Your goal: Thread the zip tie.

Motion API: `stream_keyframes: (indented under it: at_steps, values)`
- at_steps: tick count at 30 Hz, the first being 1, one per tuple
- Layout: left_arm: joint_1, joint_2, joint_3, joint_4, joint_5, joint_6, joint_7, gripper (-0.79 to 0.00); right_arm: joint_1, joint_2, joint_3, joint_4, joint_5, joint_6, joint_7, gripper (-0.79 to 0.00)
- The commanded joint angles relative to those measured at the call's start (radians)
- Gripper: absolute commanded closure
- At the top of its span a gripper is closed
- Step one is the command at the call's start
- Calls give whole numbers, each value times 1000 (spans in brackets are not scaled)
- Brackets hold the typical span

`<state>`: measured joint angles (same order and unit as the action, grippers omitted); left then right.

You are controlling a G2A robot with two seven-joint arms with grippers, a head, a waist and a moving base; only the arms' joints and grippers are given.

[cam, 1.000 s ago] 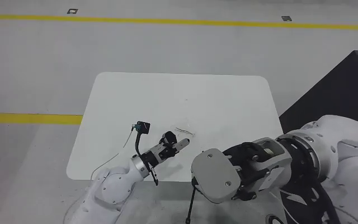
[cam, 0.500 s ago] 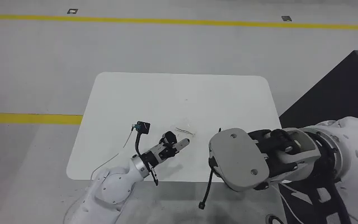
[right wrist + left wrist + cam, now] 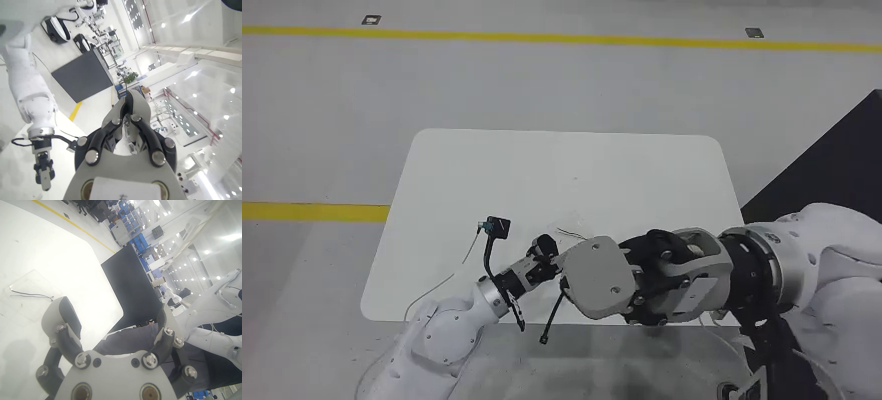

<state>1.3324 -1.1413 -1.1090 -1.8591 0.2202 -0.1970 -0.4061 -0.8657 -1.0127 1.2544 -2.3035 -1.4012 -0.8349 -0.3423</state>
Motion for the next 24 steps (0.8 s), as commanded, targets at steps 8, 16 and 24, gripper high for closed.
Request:
stream_keyframes:
  at_steps: [8, 16, 24]
  values:
    - [0, 0, 0, 0, 0, 0, 0, -785, 27, -11, -55, -46, 298, 42, 159, 0]
    - [0, 0, 0, 0, 0, 0, 0, -785, 29, -17, -59, -46, 273, 64, 155, 0]
    - [0, 0, 0, 0, 0, 0, 0, -785, -8, -23, -30, -46, 174, 149, 83, 0]
